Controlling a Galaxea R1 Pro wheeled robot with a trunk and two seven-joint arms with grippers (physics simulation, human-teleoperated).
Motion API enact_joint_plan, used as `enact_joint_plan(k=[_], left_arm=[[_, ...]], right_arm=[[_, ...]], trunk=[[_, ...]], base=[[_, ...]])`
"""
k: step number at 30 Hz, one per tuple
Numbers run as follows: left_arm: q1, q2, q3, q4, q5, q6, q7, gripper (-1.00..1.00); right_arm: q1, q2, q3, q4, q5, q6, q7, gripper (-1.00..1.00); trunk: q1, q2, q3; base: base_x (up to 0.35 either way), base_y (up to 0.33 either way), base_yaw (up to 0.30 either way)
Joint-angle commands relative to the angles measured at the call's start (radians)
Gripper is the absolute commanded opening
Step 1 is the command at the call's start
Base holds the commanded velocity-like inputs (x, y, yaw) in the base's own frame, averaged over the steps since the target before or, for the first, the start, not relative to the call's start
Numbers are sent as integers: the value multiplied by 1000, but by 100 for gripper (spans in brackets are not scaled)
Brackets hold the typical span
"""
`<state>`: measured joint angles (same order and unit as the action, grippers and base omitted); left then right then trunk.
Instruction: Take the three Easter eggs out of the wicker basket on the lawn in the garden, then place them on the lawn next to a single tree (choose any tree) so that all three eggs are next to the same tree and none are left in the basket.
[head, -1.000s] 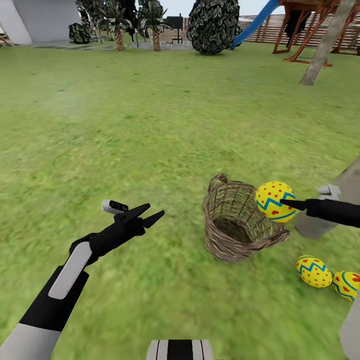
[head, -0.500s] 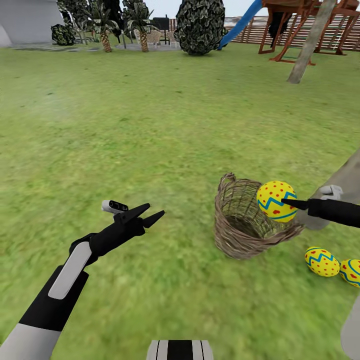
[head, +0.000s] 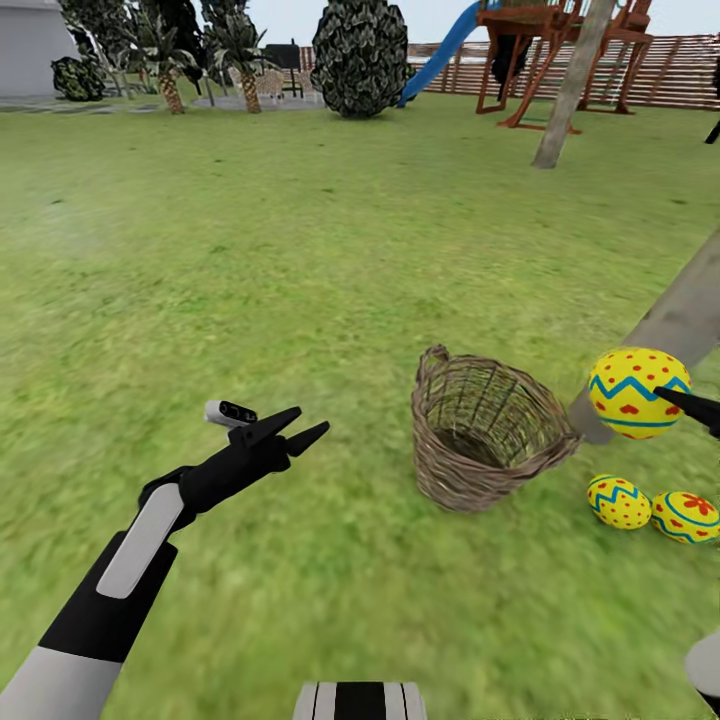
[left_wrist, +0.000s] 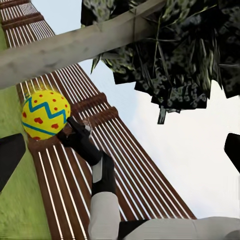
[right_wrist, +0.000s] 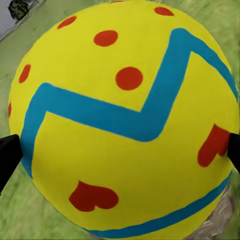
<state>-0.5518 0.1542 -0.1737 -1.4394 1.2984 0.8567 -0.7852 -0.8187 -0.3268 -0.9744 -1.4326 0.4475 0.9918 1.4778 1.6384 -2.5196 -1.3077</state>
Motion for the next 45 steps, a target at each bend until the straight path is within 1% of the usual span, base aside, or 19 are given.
enact_joint_plan(k=[1, 3, 5, 8, 11, 14, 16, 18, 19, 23, 27, 29, 31, 32, 34, 35, 37, 39, 45], left_arm=[[0, 1, -2, 1, 5, 5, 0, 100], [0, -4, -6, 1, 5, 5, 2, 100], [0, -8, -10, 1, 4, 4, 4, 100], [0, -5, -12, 0, 4, 4, 5, 100], [0, -7, -15, -2, 4, 4, 5, 100], [-3, -12, -49, -8, 4, 5, 4, 100], [-12, -13, -87, -11, 4, 5, 4, 100], [-16, -15, -103, -11, 4, 4, 5, 100], [-16, -18, -109, -11, 1, 3, 6, 100], [-17, -30, -120, -14, -41, 3, 5, 100], [-17, -50, -121, -13, -49, 2, 6, 100], [-17, -62, -128, -13, -49, 2, 6, 100], [-17, -72, -167, -10, -49, -1, 7, 100], [-17, -76, -194, -9, -50, -4, 7, 100], [-17, -84, -221, -8, -50, -7, 7, 100], [-17, -88, -225, -6, -50, -9, 7, 100], [-17, -90, -228, -2, -50, -33, 7, 100], [-17, -91, -229, -1, -50, -58, 8, 100], [-17, -91, -230, -1, -51, -64, 8, 100]], right_arm=[[-1, -1, -13, -1, 13, 11, 10, -100], [0, 0, -19, 0, 18, 11, 10, -100], [1, 3, -20, 0, 34, 11, 10, -100], [38, 5, -20, -1, 56, 11, 10, -100], [49, 6, -20, -1, 59, 10, 10, -100], [83, 7, -20, -2, 67, 8, 8, -100], [97, 4, -21, -2, 80, 3, 7, -100], [103, 4, -21, -2, 84, 2, 7, -100], [104, 5, -21, -2, 86, 3, 6, -100], [106, 10, -20, -1, 89, 2, -2, -100], [106, 8, -20, -1, 88, 2, -7, -100], [107, 11, -19, 2, 93, 1, -38, -100], [107, 12, -17, 3, 100, -2, -104, -100], [107, 16, -11, 6, 102, -3, -156, -100], [107, 22, 16, 13, 101, -4, -240, -100], [107, 26, 38, 14, 101, -4, -260, -100], [107, 29, 56, 12, 101, -4, -272, -100], [107, 28, 62, 12, 101, -4, -276, -100], [107, 28, 63, 12, 103, -3, -278, -100]], trunk=[[0, 0, 0], [0, 0, 3], [0, 0, 5], [0, 0, 8], [0, 0, 11], [0, 0, 15], [0, 0, 17], [0, 0, 19], [0, 0, 20], [0, 0, 25], [0, 0, 29], [0, 0, 31], [0, 0, 34], [0, 0, 35], [0, 0, 36], [0, 0, 36], [0, 0, 36], [0, 0, 38], [0, 0, 38]], base=[[141, 288, -228], [212, 248, -229], [278, 166, -229], [322, 43, -229], [182, 4, -229], [19, -13, -229], [9, -229, -229], [111, -291, -229], [188, -283, -229], [220, -273, -229], [229, -270, -229], [230, -270, -229], [228, -267, -229], [114, -131, -229], [41, -50, -105], [10, -160, -25], [4, -252, 33], [1, -319, 172], [0, -346, 116]])
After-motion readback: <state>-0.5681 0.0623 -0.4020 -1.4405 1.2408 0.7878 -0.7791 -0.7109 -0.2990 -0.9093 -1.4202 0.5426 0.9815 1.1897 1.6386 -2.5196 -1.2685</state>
